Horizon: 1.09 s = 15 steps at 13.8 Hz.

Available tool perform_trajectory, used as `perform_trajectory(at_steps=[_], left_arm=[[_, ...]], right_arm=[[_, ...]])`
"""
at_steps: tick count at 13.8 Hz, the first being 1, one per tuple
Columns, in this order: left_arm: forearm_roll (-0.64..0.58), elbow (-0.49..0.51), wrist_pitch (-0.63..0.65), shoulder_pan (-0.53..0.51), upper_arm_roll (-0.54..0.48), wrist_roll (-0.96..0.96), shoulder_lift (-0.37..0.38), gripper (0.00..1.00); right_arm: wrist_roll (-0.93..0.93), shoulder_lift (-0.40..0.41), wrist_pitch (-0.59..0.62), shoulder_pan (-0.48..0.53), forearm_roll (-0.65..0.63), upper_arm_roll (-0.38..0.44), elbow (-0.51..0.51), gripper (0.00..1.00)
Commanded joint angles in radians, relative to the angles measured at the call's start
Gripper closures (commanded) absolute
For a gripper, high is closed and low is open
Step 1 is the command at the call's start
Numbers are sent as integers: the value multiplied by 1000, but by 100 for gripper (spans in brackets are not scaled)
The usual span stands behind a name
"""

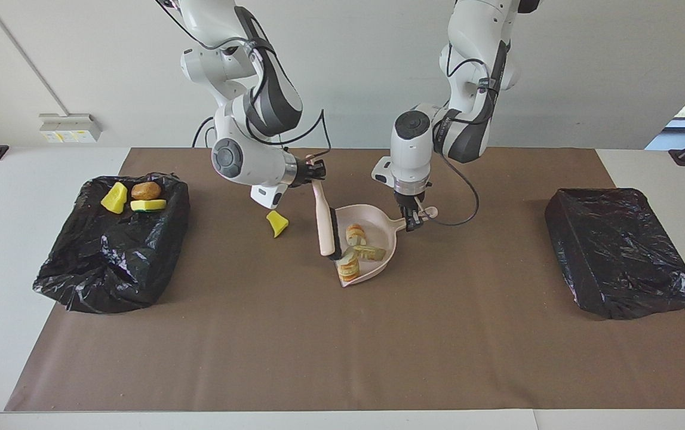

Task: Sweep and dump trash in bin
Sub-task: 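Sweep the brown chunks into the dustpan with the right gripper's brush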

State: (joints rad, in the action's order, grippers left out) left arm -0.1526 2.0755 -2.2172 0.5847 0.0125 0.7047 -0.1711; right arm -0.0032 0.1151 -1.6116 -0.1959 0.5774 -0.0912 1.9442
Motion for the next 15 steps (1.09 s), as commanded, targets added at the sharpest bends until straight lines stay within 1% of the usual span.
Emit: perform_trajectory(at_steps=[1,2,3,4,5,6,7,8,9,10,12,15], left_arm=[[-21,35,-47,-11,3,-8,13,100],[-21,35,-48,-11,3,-7,13,100],[-21,35,-47,-11,3,-7,13,100],[-21,37,-47,-11,3,-5,13,100],[-21,37,-47,-11,3,-2,13,100],[-22,37,-45,-11,3,5,13,100],[-21,37,-44,-11,1,18,13,100],[-22,37,-44,-11,3,27,13,100],[-21,37,-44,-11,3,29,15,100],[-22,37,-42,-10,3,29,15,100],[-22,44,-39,0,3,29,18,100],[-22,46,-41,1,3,29,19,100]], right_arm=[[25,-46,1,10,-194,-8,6,100],[23,-51,-61,-14,-328,-15,16,100],[17,-40,-76,-28,-406,-15,7,100],[-6,-20,-94,-25,-453,-15,2,100],[-36,18,-117,-23,-517,-15,-23,100],[-50,78,-123,-25,-589,-15,-65,100],[-63,119,-122,-30,-641,-16,-94,100],[-66,145,-125,-43,-645,-16,-103,100],[-64,164,-142,-74,-636,-16,-102,100],[-63,170,-163,-94,-578,-16,-90,100],[-64,173,-186,-100,-391,-16,-74,100],[-51,160,-145,-128,-196,-18,-70,100]])
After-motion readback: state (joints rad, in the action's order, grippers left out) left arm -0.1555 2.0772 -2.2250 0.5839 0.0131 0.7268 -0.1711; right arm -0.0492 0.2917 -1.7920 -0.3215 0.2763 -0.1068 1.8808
